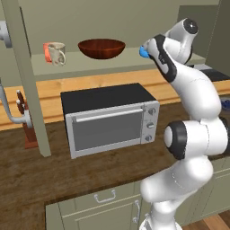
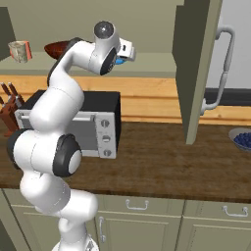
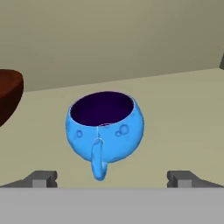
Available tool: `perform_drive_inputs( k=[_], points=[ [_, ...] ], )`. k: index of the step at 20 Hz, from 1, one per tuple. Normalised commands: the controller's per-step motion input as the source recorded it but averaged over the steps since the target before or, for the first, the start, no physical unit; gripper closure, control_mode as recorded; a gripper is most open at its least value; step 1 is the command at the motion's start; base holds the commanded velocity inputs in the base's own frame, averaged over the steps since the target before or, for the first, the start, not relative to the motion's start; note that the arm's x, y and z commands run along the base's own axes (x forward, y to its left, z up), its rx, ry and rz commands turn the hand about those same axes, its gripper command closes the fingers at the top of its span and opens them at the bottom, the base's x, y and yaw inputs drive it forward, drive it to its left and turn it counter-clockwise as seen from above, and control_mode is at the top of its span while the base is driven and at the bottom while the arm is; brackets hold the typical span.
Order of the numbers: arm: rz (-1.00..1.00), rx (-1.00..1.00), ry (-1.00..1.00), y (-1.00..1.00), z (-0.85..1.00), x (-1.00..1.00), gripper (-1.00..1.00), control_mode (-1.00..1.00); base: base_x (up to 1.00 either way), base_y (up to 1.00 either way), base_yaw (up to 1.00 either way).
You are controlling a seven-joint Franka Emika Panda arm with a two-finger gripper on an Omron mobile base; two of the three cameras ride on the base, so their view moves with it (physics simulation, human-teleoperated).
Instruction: Gather all objects into one cabinet and sort the glasses and bowls to opposite sides.
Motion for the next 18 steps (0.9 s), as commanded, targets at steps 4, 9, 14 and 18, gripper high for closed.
perform_drive_inputs(
  k=[4,9,14,18],
  points=[
    [0.0,0.0,0.0,0.0,-0.16,0.42,-1.0,-1.0,0.0,0.0,0.0],
    [0.0,0.0,0.0,0.0,0.0,0.44,-1.0,-1.0,0.0,0.0,0.0],
    [0.0,0.0,0.0,0.0,-0.01,0.41,-1.0,-1.0,0.0,0.0,0.0],
    [0.0,0.0,0.0,0.0,0.0,0.09,-1.0,-1.0,0.0,0.0,0.0]
  ],
)
